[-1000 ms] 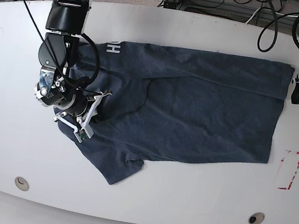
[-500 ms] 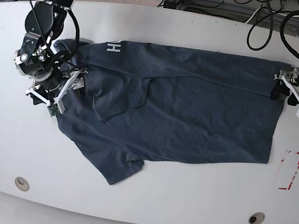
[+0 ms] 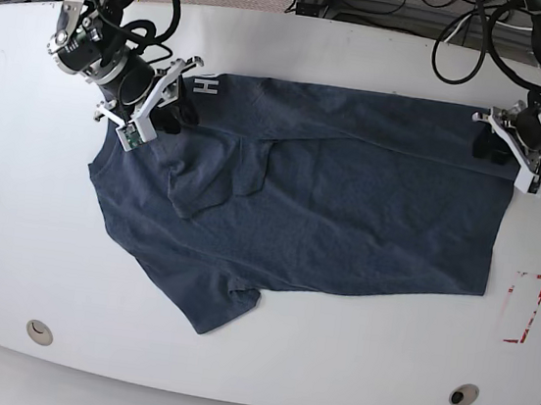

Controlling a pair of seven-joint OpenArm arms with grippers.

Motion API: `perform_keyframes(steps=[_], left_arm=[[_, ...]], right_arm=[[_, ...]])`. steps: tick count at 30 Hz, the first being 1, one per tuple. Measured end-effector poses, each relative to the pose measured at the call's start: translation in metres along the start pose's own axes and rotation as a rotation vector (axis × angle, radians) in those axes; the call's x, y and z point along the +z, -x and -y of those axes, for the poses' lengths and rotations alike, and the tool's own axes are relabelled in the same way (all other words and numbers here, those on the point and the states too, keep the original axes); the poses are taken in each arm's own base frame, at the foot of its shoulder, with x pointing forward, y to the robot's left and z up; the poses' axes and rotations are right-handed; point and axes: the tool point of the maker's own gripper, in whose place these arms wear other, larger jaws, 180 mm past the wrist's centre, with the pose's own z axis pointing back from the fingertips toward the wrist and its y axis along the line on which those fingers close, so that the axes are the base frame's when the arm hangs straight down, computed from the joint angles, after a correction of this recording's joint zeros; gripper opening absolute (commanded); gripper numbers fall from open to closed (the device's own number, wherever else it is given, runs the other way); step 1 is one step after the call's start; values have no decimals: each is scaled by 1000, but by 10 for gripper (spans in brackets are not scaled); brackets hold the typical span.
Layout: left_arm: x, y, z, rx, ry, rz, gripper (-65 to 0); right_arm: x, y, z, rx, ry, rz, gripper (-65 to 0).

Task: Fold the T-shirt properly
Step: 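Grasp the shirt's collar corner with the right gripper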

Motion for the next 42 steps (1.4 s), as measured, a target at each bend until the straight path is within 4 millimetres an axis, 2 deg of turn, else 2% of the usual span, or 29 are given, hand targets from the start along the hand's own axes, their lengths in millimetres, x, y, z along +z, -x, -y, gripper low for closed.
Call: perform_keyframes(steps=[2, 5, 7, 10, 13, 16, 18, 20, 23, 27, 36, 42], left_arm=[[0, 5, -11, -27, -54, -29, -601], [-2, -2, -10, -41, -67, 4, -601], [-5, 1, -8, -64, -71, -8, -601], [-9, 12, -8, -87, -68, -49, -601], [-18, 22, -16, -61, -69, -85, -601], [-28, 19, -22, -16, -53, -66, -603], [-34, 14, -24, -8, -40, -41, -603], [-37, 14, -27, -4, -37, -17, -603], [-40, 14, -30, -4, -35, 13, -601], [-44, 10, -31, -23, -26, 22, -601], [-44, 11, -29, -46, -15, 15, -601], [-44, 15, -29, -47, -14, 5, -601]], right_arm=[[-3, 3, 0, -21, 0, -5, -642], [-10, 9, -2, -57, -5, -8, -650], [-15, 21, 2, -62, 8, -48, -650], [-17, 42, 18, -76, 65, -116, -650], [-17, 44, 25, -85, 77, -111, -650], [-18, 44, 31, -103, 80, -100, -650], [-15, 49, 40, -110, 93, -107, -650], [-11, 65, 53, -129, 119, -156, -650], [-6, 80, 63, -134, 128, -205, -650], [-1, 85, 73, -123, 136, -222, -650], [27, 98, 100, -55, 184, -296, -648], [61, 106, 132, -82, 297, -311, -647]])
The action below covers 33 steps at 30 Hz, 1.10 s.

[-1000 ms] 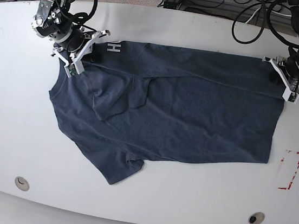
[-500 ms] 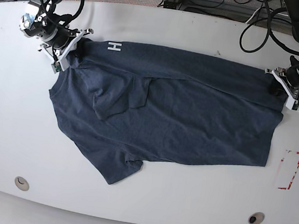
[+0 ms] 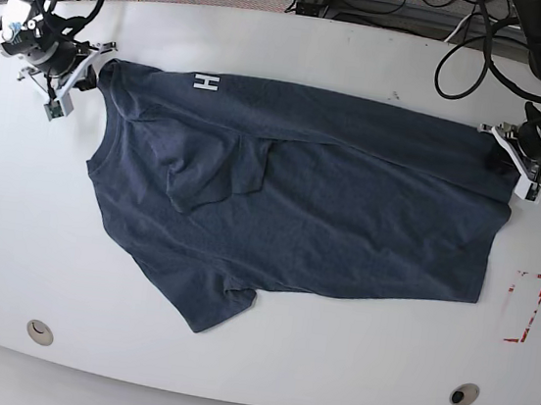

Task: Fold the T-shirt properly
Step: 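Grasp the shirt's collar corner with the right gripper, then pull the collar edge taut between both grippers to smooth the shirt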

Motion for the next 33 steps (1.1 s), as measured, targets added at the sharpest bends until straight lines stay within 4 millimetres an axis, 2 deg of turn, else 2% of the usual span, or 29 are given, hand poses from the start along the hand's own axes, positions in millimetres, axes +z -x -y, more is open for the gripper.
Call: perform_keyframes(steps=[2, 3, 5, 9, 11, 13, 16, 23, 30, 33], left_arm=[[1, 1, 1, -3, 2, -1, -601], [1, 1, 1, -3, 3, 1, -601], [3, 3, 2, -11, 1, -11, -601], [11, 13, 6, -41, -6, -42, -600], [13, 11, 7, -50, -9, -38, -600], [14, 12, 6, -63, -16, -58, -600], [14, 13, 6, -66, -17, -70, -600], [14, 14, 6, -66, -18, -73, -600], [14, 14, 6, -64, -17, -74, -600], [14, 14, 6, -64, -16, -72, -600]], right_arm=[[3, 3, 5, -13, 14, -3, -631], [3, 2, 4, -20, 12, 5, -595], [6, -5, 2, -16, 17, 29, -452], [13, -11, -12, -44, 23, 60, -224], [15, -14, -20, -71, 19, 94, -155], [13, -14, -31, -96, 9, 102, -122], [7, -12, -42, -114, -18, 92, -136], [-8, -2, -48, -188, -51, 74, -241], [-17, -1, -47, -222, -79, 90, -271], [-17, -1, -48, -223, -81, 89, -393]])
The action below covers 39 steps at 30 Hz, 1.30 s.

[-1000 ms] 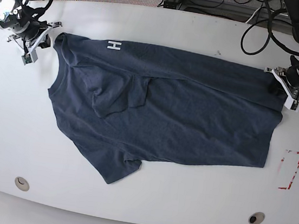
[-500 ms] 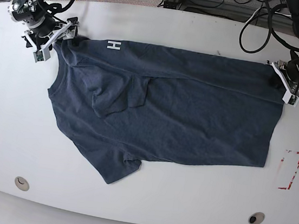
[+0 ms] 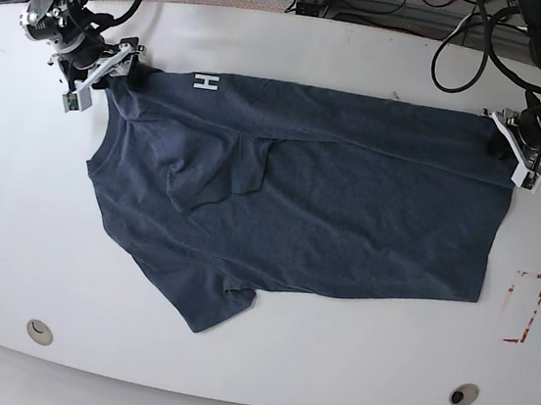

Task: Fold the T-shirt properly
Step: 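Pull the collar edge taut between both grippers to smooth the shirt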

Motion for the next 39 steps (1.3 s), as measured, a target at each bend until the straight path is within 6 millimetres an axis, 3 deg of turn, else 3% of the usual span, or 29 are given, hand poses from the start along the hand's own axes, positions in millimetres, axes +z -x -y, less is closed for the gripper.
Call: perform_keyframes(steps=[2, 4, 13, 20, 29, 32, 36, 39], left_arm=[[0, 1, 0, 1, 0, 0, -600], [1, 2, -1, 4, -2, 0, -600], [13, 22, -7, 56, -16, 3, -600], [23, 41, -8, 90, -18, 3, -600], [29, 49, -13, 103, -31, -1, -597], [34, 52, -13, 91, -38, -26, -536], [45, 62, -15, 26, -82, -126, -392], [52, 67, -17, -3, -107, -176, -331]], right_arm=[[-1, 1, -1, -3, -2, -1, -560], [-1, 2, -1, -5, -3, -5, -650], [3, 15, -4, -7, -13, -26, -650], [23, 33, -7, 62, 15, -86, -650], [33, 51, -10, 61, 16, -118, -645], [35, 54, -9, 58, 20, -125, -574], [37, 55, -9, 68, 26, -130, -330], [47, 49, -9, 113, 57, -127, -173]])
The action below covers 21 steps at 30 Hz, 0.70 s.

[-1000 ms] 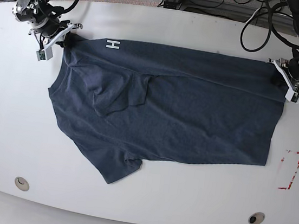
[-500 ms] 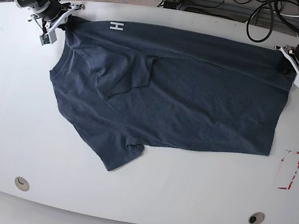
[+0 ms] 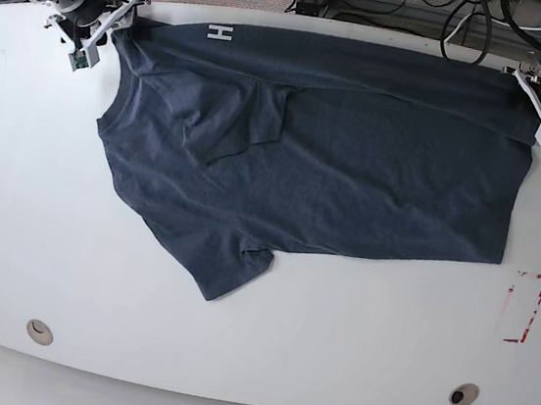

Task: Fold the T-shirt properly
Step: 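Pull the collar edge taut between both grippers to smooth the shirt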

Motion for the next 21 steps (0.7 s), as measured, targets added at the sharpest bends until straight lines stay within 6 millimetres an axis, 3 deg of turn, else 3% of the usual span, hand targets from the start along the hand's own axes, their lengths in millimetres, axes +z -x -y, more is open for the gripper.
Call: perform_keyframes(steps=[1, 3, 7, 17, 21], left_arm=[[1, 0, 0, -9, -8, -9, -318], [4, -1, 0, -21, -27, -19, -314], [11, 1, 4, -50, -40, -63, -314], [25, -22, 4, -107, -79, -16, -312], [28, -30, 4, -116, -87, 5, -312]], right_arm=[[4, -4, 0, 14, 9, 12, -128], [9, -13, -4, 27, 15, 40, -98], [12, -24, -13, 34, 6, 80, -97], [21, -32, 11, 14, 79, 105, -97], [21, -55, 17, 16, 93, 163, -97]])
